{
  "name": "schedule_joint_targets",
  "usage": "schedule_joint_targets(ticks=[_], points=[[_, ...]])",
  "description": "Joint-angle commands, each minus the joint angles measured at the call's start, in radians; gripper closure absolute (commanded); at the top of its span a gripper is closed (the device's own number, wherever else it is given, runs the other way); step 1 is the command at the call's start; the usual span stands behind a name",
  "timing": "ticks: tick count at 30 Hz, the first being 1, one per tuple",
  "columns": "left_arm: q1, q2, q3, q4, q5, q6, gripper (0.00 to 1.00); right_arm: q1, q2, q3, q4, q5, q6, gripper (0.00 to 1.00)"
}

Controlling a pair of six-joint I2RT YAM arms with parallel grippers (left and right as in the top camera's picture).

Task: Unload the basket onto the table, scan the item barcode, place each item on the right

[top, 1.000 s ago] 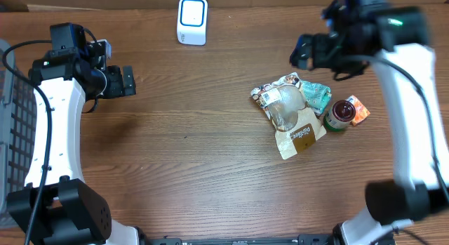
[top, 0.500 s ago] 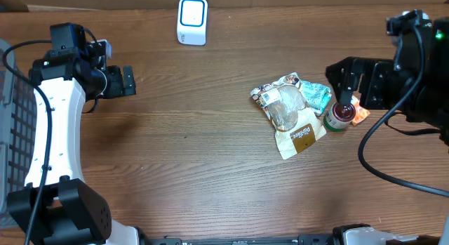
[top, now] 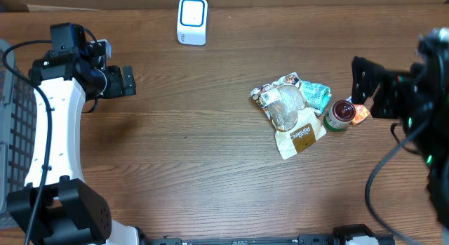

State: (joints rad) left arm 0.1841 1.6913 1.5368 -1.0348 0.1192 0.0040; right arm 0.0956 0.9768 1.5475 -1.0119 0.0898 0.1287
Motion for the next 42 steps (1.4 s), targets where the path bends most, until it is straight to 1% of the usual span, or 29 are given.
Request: schedule_joint_targets(ticks=[1, 6, 11, 14, 19, 25, 32, 37, 42], points=[[0.005, -0.011, 0.014, 0.0, 0.005, 0.019, 0.0, -0.033, -0.146, -0.256, 0.162, 0.021, -0.004, 0.0], [0.005, -0.011, 0.014, 0.0, 0.004, 0.019, 0.0, -0.073, -0.394, -0.666, 0.49, -0.005, -0.001, 0.0], [0.005, -0.011, 0.014, 0.0, 0.005, 0.018, 0.0, -0.079, -0.621, -1.016, 0.764, -0.004, -0.002, 0.0], [0.005, -0.011, 0.014, 0.0, 0.005, 0.018, 0.0, -0.079, -0.74, -1.187, 0.89, -0.001, -0.002, 0.0], [0.005, -0.011, 0.014, 0.0, 0.005, 0.019, 0.0, -0.076, -0.895, -1.415, 1.002, -0.007, 0.002, 0.0], [0.005, -0.011, 0.014, -0.001, 0.005, 0.019, 0.0, -0.076, -0.975, -1.54, 1.036, -0.051, 0.003, 0.0], [0.005, -0.011, 0.014, 0.0, 0.005, 0.019, 0.0, -0.075, -0.974, -1.54, 1.012, -0.069, 0.002, 0.0], [0.005, -0.011, 0.014, -0.001, 0.005, 0.018, 0.0, -0.075, -0.974, -1.539, 0.927, -0.069, 0.002, 0.0], [0.005, -0.011, 0.014, 0.0, 0.004, 0.019, 0.01, -0.075, -0.971, -1.539, 0.93, -0.069, 0.002, 0.0]])
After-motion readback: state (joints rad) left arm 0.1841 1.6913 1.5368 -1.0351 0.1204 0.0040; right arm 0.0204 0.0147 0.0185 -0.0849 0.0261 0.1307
